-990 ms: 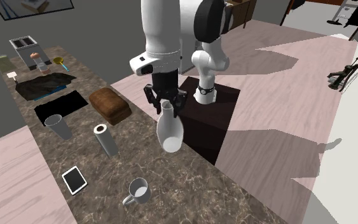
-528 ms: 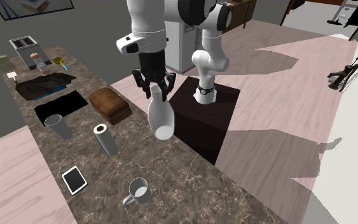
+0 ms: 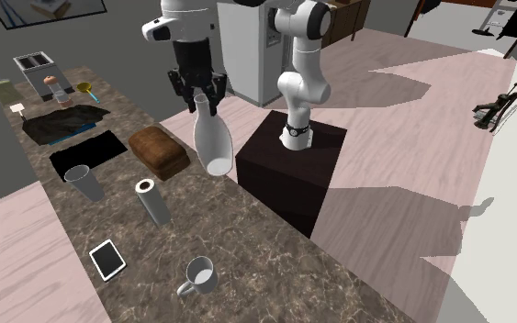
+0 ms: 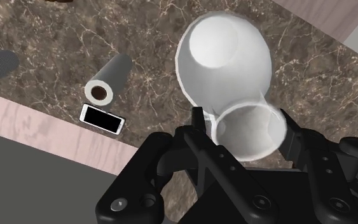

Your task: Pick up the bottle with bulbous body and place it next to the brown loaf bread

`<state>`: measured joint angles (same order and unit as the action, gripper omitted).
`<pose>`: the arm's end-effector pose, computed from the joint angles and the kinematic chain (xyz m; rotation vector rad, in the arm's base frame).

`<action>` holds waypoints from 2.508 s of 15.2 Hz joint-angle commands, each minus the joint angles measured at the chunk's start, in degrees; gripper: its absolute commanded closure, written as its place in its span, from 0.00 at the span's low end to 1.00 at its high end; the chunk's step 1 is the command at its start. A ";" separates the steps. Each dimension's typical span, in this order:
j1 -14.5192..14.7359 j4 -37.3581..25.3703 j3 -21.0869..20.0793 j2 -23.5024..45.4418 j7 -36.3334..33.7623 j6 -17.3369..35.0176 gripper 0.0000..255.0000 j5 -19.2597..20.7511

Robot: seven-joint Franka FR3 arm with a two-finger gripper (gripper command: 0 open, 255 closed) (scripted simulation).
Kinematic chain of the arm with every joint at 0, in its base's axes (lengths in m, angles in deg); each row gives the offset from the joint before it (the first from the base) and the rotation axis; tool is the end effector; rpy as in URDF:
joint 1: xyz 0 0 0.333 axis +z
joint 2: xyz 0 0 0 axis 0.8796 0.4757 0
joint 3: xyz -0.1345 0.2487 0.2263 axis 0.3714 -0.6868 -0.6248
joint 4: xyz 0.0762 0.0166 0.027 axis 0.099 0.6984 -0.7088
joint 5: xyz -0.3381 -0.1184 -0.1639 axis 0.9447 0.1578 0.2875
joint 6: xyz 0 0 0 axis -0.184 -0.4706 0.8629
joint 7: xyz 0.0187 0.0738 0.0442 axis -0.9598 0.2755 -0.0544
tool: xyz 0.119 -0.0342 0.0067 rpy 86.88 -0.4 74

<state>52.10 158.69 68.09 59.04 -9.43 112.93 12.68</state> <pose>0.5813 -0.1155 0.7124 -3.0938 -0.2318 -0.1416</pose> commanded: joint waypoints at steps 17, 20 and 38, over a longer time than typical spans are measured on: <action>-15.88 -25.02 8.93 9.65 21.07 -17.26 1.00 -5.32; -14.76 -16.46 8.91 5.82 21.23 -12.47 1.00 -4.19; -12.75 11.96 8.29 -4.07 21.58 6.28 1.00 -1.65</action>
<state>39.30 169.92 76.42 55.04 12.16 118.46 11.02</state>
